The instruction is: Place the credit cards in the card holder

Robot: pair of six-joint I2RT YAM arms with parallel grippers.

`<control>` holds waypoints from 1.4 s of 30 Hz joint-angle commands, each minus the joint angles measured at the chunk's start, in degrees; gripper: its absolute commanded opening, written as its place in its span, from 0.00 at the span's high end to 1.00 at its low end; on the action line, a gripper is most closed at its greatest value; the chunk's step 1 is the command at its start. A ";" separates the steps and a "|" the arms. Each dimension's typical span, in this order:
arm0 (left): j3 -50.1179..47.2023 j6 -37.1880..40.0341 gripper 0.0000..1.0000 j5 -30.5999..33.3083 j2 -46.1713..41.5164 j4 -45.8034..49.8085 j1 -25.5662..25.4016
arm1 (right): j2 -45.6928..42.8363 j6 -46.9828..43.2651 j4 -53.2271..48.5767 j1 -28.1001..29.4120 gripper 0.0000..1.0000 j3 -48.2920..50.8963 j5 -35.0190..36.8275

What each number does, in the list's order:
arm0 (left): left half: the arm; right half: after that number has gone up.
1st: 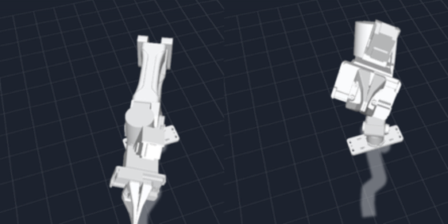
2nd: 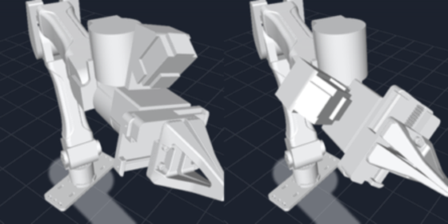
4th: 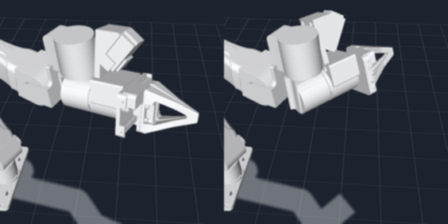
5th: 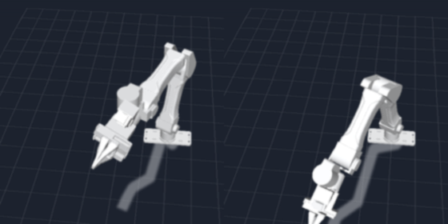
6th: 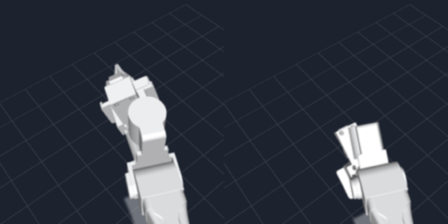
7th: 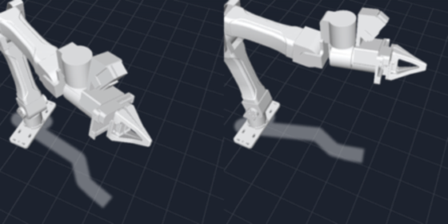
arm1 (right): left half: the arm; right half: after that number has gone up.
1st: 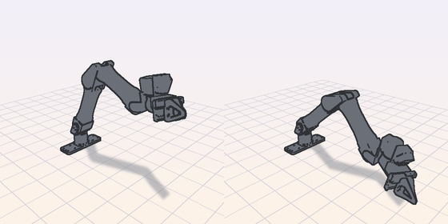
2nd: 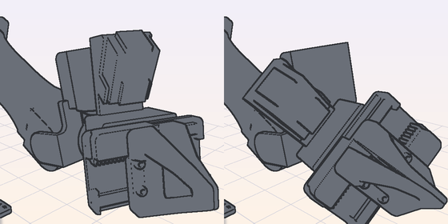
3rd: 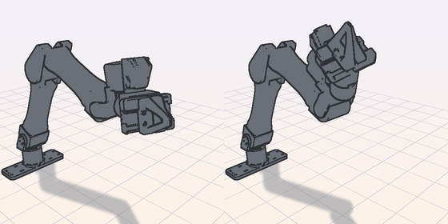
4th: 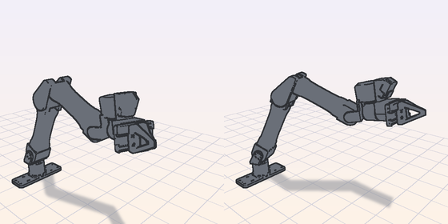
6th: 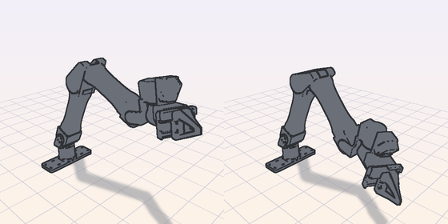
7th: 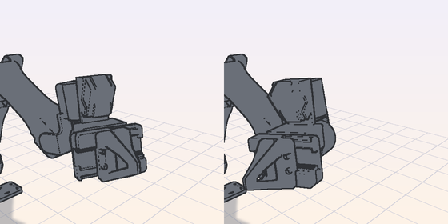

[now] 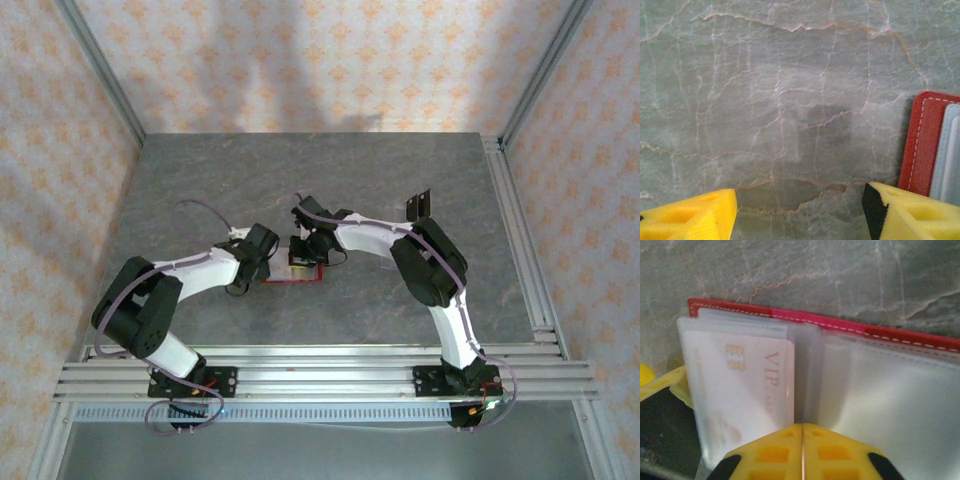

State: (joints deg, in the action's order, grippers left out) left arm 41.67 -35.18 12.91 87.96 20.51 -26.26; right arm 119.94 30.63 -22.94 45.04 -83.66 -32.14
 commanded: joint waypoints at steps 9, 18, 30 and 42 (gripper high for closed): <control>2.93 2.13 0.30 -0.60 -3.53 1.61 -0.35 | -3.40 -1.63 0.53 0.69 0.87 2.18 1.39; 3.19 3.14 0.30 -2.82 1.39 -1.26 -0.31 | -0.76 -3.02 -1.22 -0.24 0.94 3.41 3.46; 0.88 1.96 0.30 -3.77 2.83 -3.05 -0.62 | -3.28 -5.06 -4.78 -2.17 0.96 2.40 4.72; 0.12 1.74 0.30 -3.49 2.94 -3.58 -0.76 | -1.39 -5.06 -5.83 -0.13 0.98 -0.72 4.48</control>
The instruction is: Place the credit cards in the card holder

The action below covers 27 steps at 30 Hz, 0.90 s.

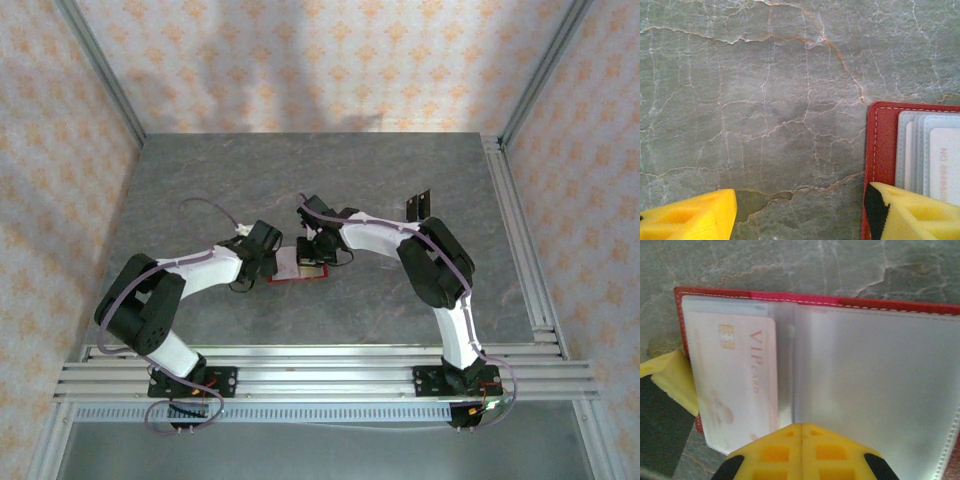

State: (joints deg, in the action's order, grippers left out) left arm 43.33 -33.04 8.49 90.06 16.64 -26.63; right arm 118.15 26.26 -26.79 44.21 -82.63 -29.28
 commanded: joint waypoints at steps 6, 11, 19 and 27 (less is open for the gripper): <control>-1.98 -1.81 0.30 3.00 -0.02 1.31 -0.42 | 2.11 -0.34 -1.52 1.49 0.99 -2.36 0.98; -3.34 -5.37 0.26 10.07 -6.50 4.80 -0.33 | 2.17 -0.14 -0.88 1.76 0.99 -2.13 0.30; -2.63 -5.47 0.25 9.12 -3.93 6.21 0.00 | -0.33 0.38 0.44 1.76 0.99 -1.09 0.56; -3.45 -4.76 0.26 5.81 -0.54 2.90 0.05 | 1.18 -0.17 -0.68 1.76 0.99 -2.30 0.10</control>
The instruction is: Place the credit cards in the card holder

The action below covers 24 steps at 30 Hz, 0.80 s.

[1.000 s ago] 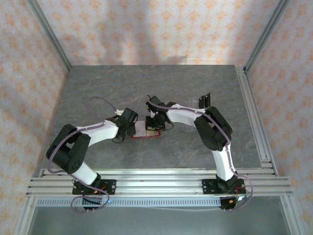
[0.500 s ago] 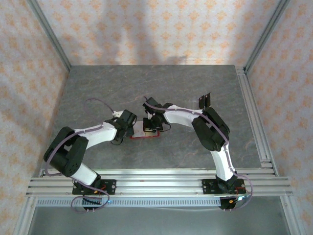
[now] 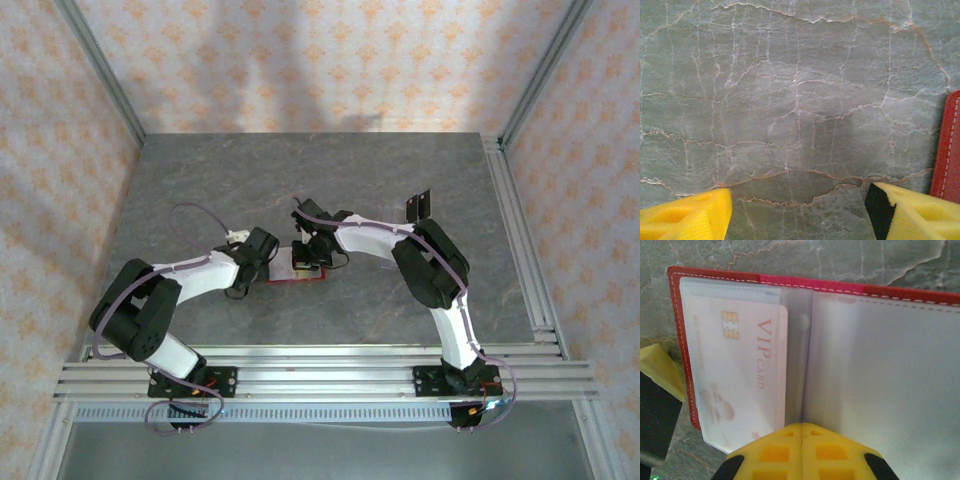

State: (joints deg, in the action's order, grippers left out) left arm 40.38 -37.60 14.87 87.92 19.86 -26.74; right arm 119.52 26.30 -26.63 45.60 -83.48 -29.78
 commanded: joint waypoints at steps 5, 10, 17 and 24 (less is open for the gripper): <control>-0.52 0.51 0.26 -1.32 2.49 -1.11 0.11 | 0.85 0.15 -0.26 0.53 0.99 -1.87 -0.56; -0.74 0.43 0.27 -2.30 3.79 -2.21 -0.09 | 2.68 0.15 -0.69 1.19 0.99 -4.20 -2.09; -0.23 0.16 0.27 -2.27 3.39 -1.12 -0.58 | 1.38 -0.06 -1.13 1.17 0.99 -4.22 -1.78; 3.67 0.98 0.25 -0.74 -3.44 5.67 -0.09 | -7.60 0.37 0.46 -1.61 0.78 1.77 1.17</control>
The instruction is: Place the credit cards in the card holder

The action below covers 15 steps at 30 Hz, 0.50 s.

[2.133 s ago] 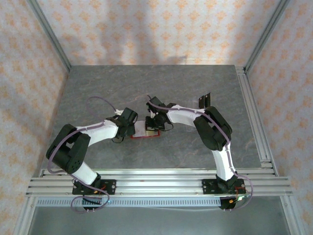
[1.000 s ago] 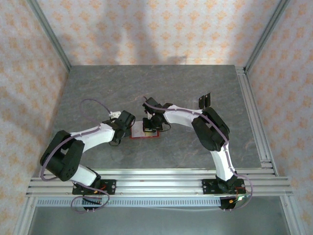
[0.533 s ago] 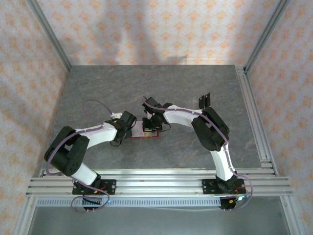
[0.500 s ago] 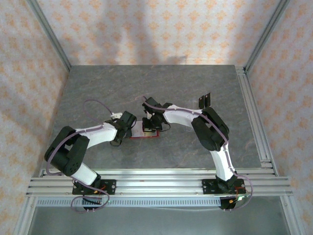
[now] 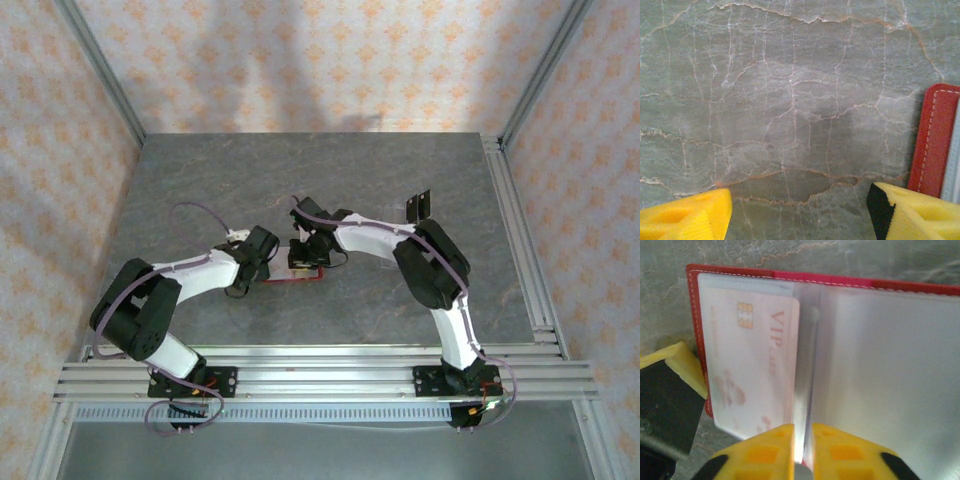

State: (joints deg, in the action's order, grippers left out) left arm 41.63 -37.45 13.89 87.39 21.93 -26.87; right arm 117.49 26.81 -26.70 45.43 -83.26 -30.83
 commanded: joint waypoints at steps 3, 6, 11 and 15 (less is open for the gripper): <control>4.66 1.84 0.25 0.58 -4.69 5.77 0.41 | -8.04 -1.59 -1.02 -2.51 0.65 3.16 5.01; 6.07 2.46 0.25 1.05 -5.12 7.08 0.79 | -10.26 -3.12 -2.83 -3.02 0.60 4.16 8.16; 7.08 3.27 0.24 0.18 -4.30 7.25 1.08 | -10.49 -6.17 -9.25 -2.98 0.51 2.86 14.91; 7.89 3.44 0.24 -0.17 -3.23 7.39 1.29 | -6.90 -8.86 -13.06 -2.34 0.47 -0.17 17.97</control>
State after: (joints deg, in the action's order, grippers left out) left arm 47.81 -35.05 13.72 83.29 26.98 -26.11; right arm 108.44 21.23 -34.09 42.39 -80.82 -18.13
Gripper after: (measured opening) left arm 0.758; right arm 0.520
